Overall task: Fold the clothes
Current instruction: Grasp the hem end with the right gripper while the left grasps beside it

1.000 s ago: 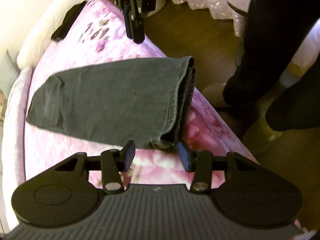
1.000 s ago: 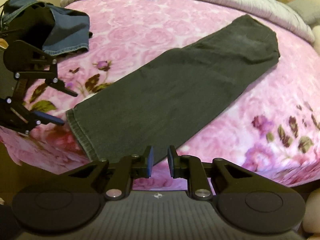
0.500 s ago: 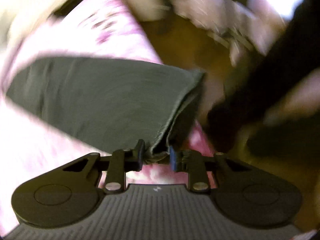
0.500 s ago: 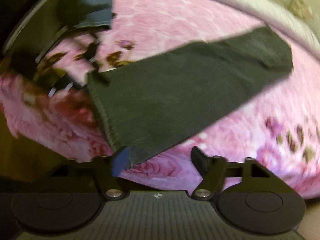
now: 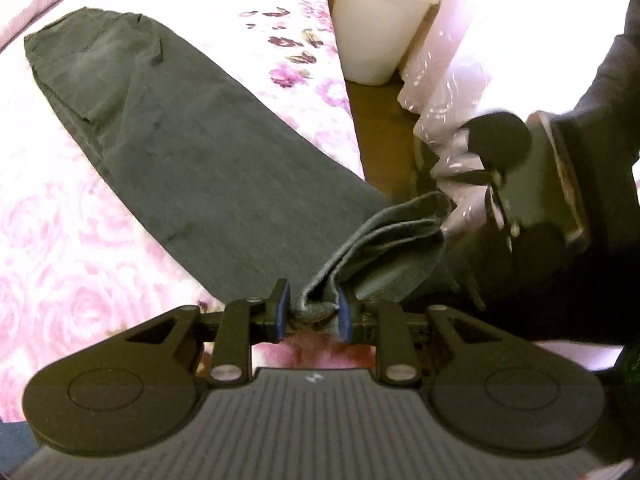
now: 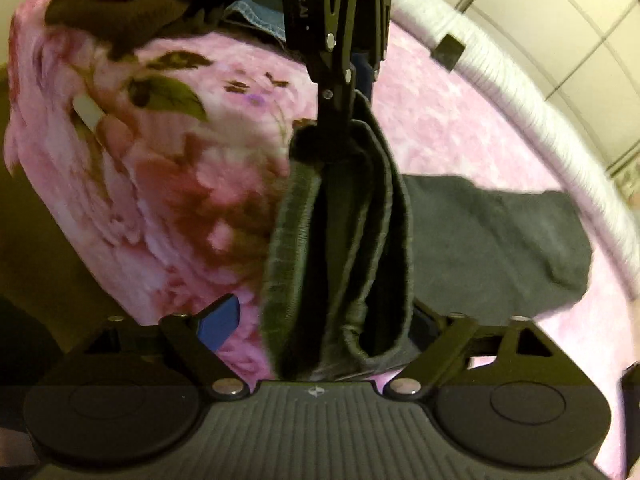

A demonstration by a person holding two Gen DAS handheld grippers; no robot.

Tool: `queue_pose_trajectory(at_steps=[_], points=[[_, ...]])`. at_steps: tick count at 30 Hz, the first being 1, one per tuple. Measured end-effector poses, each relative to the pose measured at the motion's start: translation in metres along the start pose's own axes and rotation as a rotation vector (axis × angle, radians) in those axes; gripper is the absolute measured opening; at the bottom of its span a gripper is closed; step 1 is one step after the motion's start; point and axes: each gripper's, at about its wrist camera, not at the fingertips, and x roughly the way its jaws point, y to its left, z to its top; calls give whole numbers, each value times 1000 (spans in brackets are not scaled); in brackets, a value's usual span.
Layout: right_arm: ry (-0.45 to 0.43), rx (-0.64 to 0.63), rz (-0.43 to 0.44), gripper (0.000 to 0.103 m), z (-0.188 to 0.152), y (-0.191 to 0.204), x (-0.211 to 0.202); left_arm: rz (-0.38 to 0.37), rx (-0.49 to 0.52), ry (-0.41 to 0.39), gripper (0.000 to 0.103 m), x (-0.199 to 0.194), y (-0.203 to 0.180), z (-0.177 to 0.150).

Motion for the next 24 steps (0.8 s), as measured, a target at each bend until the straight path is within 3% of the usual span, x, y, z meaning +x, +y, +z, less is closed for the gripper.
queue_pose_trajectory(at_steps=[1, 3, 8, 11, 13, 14, 19, 24], points=[[12, 64, 27, 11, 0, -9, 1, 32, 61, 0, 59, -1, -9, -3], [19, 129, 59, 10, 1, -21, 1, 95, 204, -3, 71, -3, -29, -10], [12, 181, 90, 10, 1, -33, -3, 209, 531, 39, 71, 13, -72, -26], [6, 213, 104, 10, 4, -41, -10, 271, 587, 30, 60, 27, -74, -23], [6, 210, 114, 10, 6, -45, -14, 283, 599, 26, 34, 34, -71, -16], [7, 198, 115, 10, 6, -47, -16, 277, 600, 30, 29, 36, -67, -12], [10, 136, 136, 10, 14, -57, -33, 236, 620, 9, 22, 8, -65, -8], [-24, 84, 156, 10, 31, -62, -58, 254, 573, -16, 21, -23, -73, -3]])
